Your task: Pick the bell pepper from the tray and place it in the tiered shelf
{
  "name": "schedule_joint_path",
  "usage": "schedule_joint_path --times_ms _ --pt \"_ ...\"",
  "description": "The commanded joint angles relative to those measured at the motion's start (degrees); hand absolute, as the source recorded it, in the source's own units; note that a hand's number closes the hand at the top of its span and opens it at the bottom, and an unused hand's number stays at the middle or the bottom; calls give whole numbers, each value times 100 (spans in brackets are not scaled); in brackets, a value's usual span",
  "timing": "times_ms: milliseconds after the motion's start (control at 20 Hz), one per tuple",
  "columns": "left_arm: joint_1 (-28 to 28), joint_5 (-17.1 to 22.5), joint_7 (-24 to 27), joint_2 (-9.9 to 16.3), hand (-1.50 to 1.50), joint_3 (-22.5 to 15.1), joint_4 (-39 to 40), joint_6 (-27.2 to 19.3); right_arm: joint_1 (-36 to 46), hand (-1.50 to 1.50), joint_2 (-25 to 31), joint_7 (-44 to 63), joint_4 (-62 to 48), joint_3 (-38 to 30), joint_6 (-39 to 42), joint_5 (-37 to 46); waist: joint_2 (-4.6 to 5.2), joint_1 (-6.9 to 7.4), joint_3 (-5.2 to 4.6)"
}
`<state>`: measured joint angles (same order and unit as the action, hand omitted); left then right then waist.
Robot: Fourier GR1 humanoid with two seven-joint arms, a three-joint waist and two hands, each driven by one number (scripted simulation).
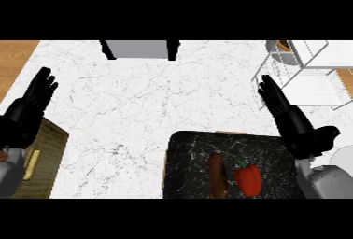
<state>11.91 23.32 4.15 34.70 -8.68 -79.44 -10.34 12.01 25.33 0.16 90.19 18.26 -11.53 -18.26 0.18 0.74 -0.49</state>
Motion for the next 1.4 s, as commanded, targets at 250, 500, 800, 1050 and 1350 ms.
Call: schedule_joint_path --times_ms 250,500,800,1050,1350 --pt "-23 -1155 -193 -943 0 -1026 -395 -755 -751 -150 882 577 775 -1116 145 -328 -45 -263 48" --pt "-224 -735 -203 -788 0 -834 -365 -435 -1208 150 1160 169 -516 -1243 -1458 1338 15 -461 5" --pt "-132 -1131 -293 -1377 0 -1259 -411 -816 -2035 -150 -962 -2296 -663 -1710 -2505 830 -23 -204 67" --pt "158 -1232 -499 -1467 0 -1151 -161 -717 -2912 -150 -166 -2021 647 -1565 -850 276 -34 -202 45" --pt "17 -1367 -462 -1420 0 -1182 -351 -637 -3307 -150 942 -636 1732 -1138 -780 1127 -39 -157 36"
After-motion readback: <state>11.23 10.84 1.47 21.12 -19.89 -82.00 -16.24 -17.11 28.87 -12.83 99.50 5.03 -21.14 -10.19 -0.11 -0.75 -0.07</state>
